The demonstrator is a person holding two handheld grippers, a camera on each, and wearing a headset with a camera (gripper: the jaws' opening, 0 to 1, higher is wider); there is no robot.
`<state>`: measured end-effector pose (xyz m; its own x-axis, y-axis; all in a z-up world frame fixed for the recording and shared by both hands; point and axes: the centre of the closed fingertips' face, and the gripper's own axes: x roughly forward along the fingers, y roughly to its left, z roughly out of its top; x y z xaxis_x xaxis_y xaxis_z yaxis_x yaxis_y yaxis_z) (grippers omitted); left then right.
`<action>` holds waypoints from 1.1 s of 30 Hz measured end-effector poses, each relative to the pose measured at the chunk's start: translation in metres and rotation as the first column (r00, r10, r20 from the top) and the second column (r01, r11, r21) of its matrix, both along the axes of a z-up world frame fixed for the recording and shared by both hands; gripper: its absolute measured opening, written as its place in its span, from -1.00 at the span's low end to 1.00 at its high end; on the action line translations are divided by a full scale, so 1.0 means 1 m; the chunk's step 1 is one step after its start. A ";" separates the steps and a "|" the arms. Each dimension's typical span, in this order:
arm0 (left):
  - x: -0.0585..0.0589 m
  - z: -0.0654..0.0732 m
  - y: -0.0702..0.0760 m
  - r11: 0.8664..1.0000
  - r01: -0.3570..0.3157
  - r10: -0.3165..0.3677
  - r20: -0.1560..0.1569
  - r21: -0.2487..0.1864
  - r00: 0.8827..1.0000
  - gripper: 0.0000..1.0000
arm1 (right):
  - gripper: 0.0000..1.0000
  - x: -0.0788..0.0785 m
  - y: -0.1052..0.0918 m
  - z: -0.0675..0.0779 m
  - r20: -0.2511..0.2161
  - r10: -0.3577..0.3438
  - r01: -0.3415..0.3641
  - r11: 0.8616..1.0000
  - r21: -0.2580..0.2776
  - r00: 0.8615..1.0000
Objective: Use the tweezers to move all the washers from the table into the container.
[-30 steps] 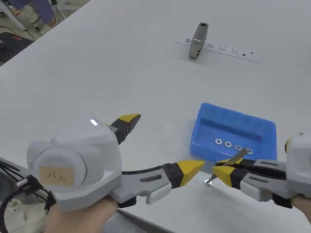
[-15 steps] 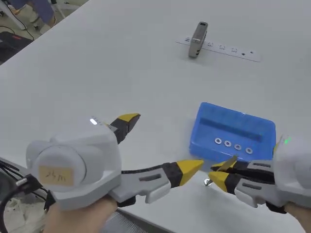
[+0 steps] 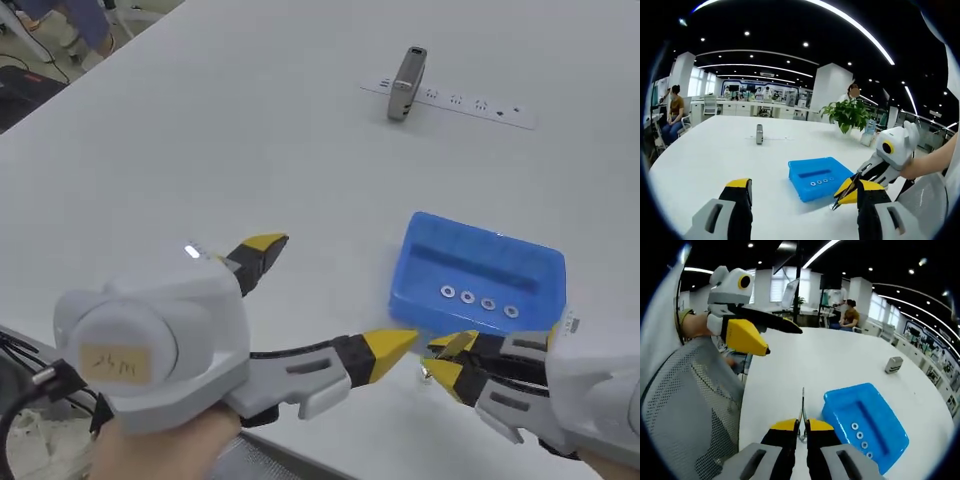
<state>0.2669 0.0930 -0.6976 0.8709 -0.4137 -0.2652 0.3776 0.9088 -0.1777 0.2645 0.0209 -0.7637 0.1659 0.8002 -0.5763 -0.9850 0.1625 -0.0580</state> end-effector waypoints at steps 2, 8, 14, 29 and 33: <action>0.000 0.000 0.000 1.000 0.000 0.000 -0.001 -0.002 1.000 0.76 | -0.94 0.005 0.000 0.012 0.002 -0.009 0.009 1.000 0.023 1.000; 0.000 0.000 -0.001 1.000 0.005 -0.005 -0.002 0.001 1.000 0.76 | -0.94 0.022 0.006 0.046 0.029 -0.032 0.029 0.995 0.099 0.999; 0.000 -0.001 -0.001 1.000 0.006 -0.006 -0.004 0.001 1.000 0.76 | -0.94 0.050 0.014 0.060 0.023 -0.082 0.078 0.986 0.145 0.996; -0.001 -0.006 -0.002 1.000 0.012 -0.012 -0.031 0.004 0.999 0.72 | -0.94 0.097 0.028 0.003 -0.096 -0.185 0.192 0.979 0.065 0.978; -0.002 -0.010 -0.007 0.999 0.041 -0.040 -0.050 0.017 0.998 0.68 | -0.94 0.101 0.027 -0.006 -0.105 -0.197 0.204 0.978 0.051 0.975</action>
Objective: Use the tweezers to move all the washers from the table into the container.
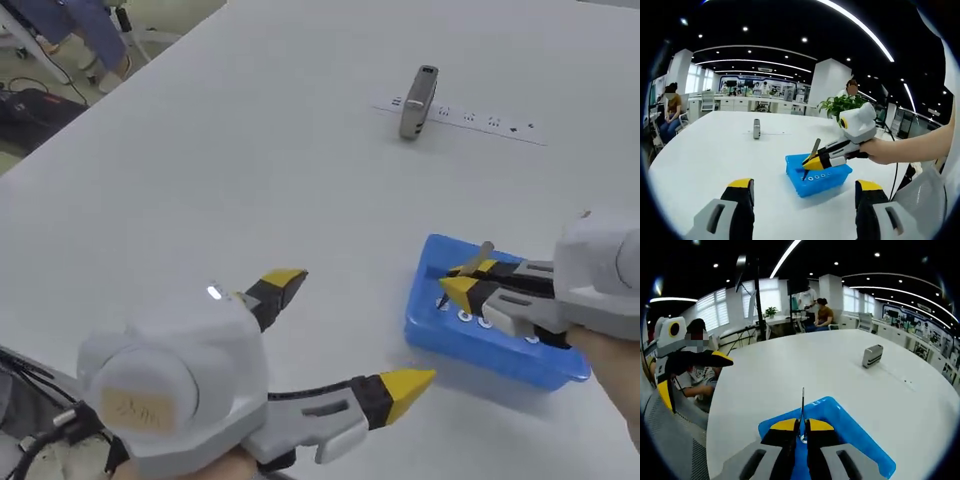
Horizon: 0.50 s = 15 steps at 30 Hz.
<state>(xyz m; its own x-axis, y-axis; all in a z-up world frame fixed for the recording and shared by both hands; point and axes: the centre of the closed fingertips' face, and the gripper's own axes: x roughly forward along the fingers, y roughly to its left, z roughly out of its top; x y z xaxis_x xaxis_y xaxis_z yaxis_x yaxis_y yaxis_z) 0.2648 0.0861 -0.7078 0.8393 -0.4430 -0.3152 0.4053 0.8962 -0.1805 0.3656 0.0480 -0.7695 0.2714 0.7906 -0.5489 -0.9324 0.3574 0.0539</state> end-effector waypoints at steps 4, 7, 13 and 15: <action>-0.001 -0.003 -0.003 1.000 0.020 -0.019 -0.013 0.016 1.000 0.62 | -0.94 0.001 -0.002 -0.006 -0.009 -0.006 0.005 1.000 -0.010 1.000; -0.002 -0.005 -0.006 0.999 0.035 -0.034 -0.020 0.022 0.999 0.61 | -0.94 0.002 -0.006 -0.007 -0.012 -0.023 0.023 1.000 -0.004 1.000; -0.004 0.003 -0.010 0.998 0.056 -0.056 0.017 0.011 0.998 0.61 | -0.92 0.002 -0.010 -0.001 -0.015 -0.029 0.029 0.999 0.017 0.999; -0.004 0.004 -0.013 0.998 0.068 -0.068 0.022 0.003 0.997 0.61 | -0.93 0.001 -0.011 0.010 -0.018 -0.044 0.045 0.997 0.058 0.999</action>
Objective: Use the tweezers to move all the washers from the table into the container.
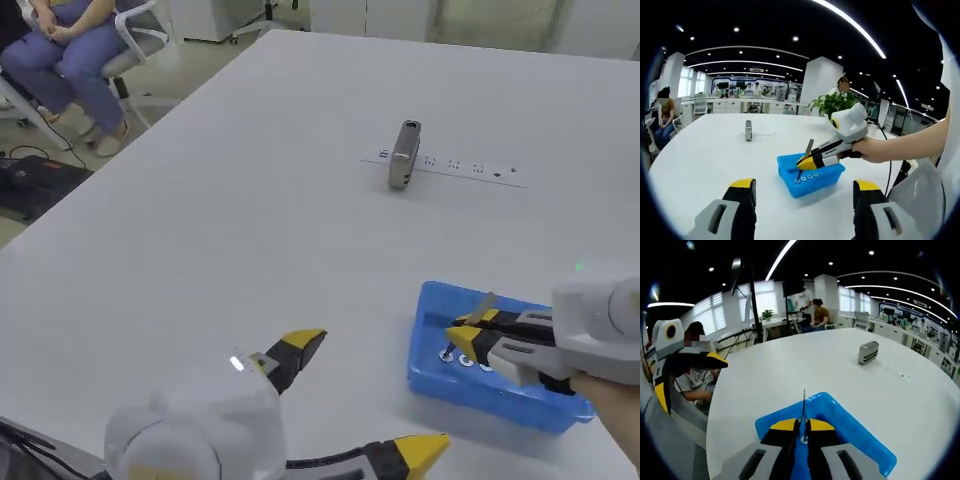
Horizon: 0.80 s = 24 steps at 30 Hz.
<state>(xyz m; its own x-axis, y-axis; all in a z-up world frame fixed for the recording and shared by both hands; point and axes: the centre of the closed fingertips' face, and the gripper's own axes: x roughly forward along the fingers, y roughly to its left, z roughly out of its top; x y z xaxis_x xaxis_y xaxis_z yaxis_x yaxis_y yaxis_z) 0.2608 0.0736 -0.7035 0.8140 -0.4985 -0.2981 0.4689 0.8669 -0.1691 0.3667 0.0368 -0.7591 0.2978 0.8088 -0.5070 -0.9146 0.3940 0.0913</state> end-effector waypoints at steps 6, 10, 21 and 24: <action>-0.001 0.003 0.000 1.000 0.003 -0.003 0.019 0.018 1.000 0.56 | -0.93 -0.008 -0.010 0.037 0.092 -0.017 0.012 0.998 0.056 0.996; -0.003 0.008 -0.003 0.998 0.025 -0.024 0.013 -0.052 1.000 0.46 | -0.93 -0.023 -0.019 0.059 0.127 -0.020 0.009 0.996 0.086 0.992; -0.008 0.021 -0.014 0.974 0.109 -0.118 -0.036 -0.197 0.992 0.08 | -0.93 -0.075 -0.046 0.063 0.193 0.108 -0.108 0.994 -0.008 0.975; -0.013 0.028 -0.029 0.962 0.244 -0.249 -0.027 -0.125 0.968 -0.16 | -0.93 -0.096 -0.051 0.045 0.159 0.168 -0.158 0.985 -0.075 0.973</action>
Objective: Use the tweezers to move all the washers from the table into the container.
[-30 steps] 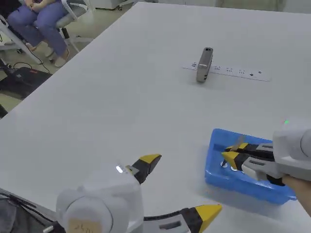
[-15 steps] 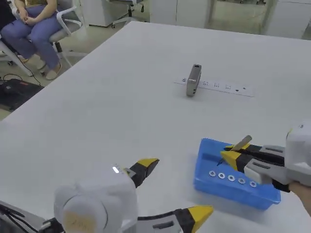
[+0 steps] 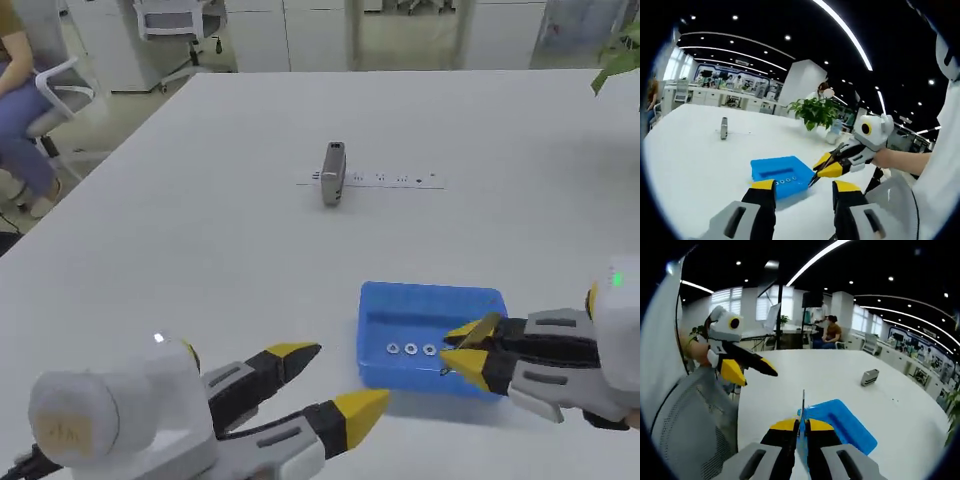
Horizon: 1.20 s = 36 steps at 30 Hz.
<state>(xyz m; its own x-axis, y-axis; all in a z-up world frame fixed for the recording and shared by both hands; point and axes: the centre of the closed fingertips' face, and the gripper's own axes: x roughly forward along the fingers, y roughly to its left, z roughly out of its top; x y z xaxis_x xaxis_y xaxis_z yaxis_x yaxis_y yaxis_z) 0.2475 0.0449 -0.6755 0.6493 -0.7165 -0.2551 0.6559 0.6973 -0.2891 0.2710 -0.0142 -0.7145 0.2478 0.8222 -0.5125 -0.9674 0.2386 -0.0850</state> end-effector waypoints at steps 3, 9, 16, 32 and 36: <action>-0.002 0.006 -0.015 0.988 0.127 -0.132 0.052 0.093 0.990 -0.44 | -0.93 -0.014 -0.005 -0.019 -0.010 0.051 -0.051 0.997 -0.060 0.999; -0.020 -0.002 -0.053 0.886 0.410 -0.419 -0.004 0.218 0.908 -0.83 | -0.93 -0.034 -0.010 -0.042 -0.059 0.130 -0.137 0.980 -0.144 0.990; -0.030 -0.008 -0.084 0.784 0.541 -0.560 -0.027 0.303 0.828 -0.88 | -0.93 -0.043 -0.016 -0.049 -0.054 0.200 -0.207 0.953 -0.222 0.978; -0.031 -0.019 -0.102 0.672 0.619 -0.655 -0.064 0.408 0.753 -1.00 | -0.93 -0.052 -0.024 -0.058 -0.058 0.273 -0.277 0.905 -0.324 0.960; -0.030 -0.031 -0.092 0.639 0.614 -0.653 -0.095 0.463 0.751 -1.00 | -0.92 -0.046 -0.029 -0.066 -0.057 0.256 -0.259 0.903 -0.342 0.965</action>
